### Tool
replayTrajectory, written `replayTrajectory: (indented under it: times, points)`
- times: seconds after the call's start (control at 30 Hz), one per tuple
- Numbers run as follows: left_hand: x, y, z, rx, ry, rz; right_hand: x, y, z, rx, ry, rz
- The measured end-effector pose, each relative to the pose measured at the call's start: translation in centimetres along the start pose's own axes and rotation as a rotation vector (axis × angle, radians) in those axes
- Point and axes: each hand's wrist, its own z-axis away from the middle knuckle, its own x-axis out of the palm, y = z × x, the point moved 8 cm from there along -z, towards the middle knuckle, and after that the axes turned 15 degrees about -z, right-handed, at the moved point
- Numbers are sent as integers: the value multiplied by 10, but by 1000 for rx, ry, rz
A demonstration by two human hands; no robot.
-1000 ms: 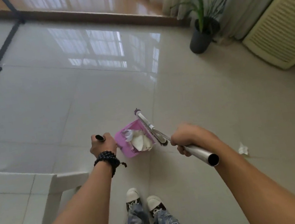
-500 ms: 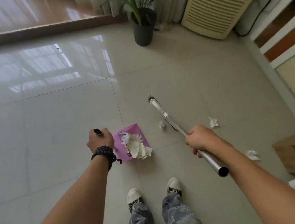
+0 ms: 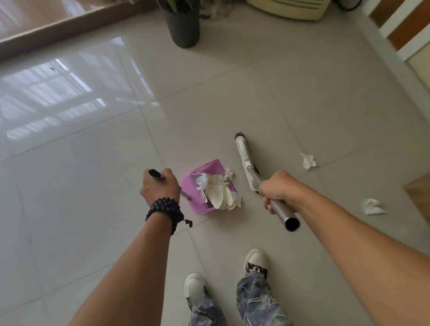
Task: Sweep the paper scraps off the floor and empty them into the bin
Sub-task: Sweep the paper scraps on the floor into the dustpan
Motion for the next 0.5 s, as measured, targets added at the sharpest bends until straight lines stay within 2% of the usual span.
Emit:
replayTrajectory:
  times: [0.23,0.37,0.5]
  points:
    - [28,36,9,-9,-43,-81,-18,-6,10,203,-265,-82]
    - [32,61,19,38,-42,-150,-51,-11,17,186,-248,-112]
    - [48,77,31,103,-48,-86,-92,-9,22,156,-200,-161]
